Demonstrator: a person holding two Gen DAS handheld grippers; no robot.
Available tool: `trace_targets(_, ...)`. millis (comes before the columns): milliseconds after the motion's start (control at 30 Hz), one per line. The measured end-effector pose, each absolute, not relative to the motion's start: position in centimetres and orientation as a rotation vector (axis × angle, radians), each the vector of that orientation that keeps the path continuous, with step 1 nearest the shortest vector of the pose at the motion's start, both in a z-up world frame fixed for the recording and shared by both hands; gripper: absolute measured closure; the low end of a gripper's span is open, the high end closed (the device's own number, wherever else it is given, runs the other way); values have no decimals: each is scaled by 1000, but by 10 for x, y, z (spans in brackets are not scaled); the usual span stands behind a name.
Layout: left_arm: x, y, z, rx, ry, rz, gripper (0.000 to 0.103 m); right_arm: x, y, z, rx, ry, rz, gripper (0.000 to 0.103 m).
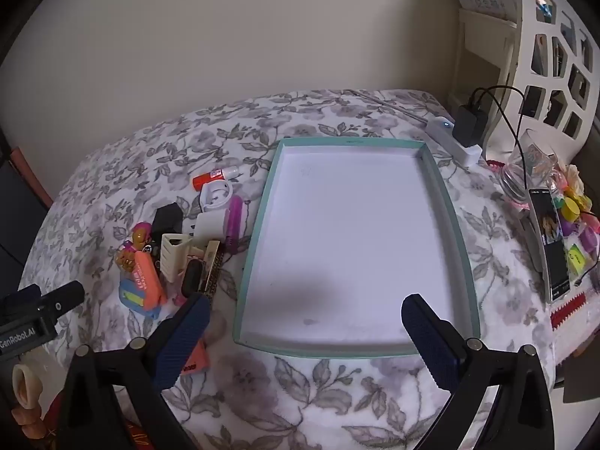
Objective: Organize rigid objects
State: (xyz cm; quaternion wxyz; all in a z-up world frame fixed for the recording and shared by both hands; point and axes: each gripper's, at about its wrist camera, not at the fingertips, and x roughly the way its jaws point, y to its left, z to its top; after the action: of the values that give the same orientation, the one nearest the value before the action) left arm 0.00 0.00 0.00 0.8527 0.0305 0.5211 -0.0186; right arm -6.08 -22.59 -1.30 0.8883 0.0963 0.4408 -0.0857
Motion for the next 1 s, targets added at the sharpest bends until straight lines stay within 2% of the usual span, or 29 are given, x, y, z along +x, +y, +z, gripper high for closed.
trace_targets(1000,0,-9,-5,124,1104,-55,0,-57,-224,-20,162,947,-192,0)
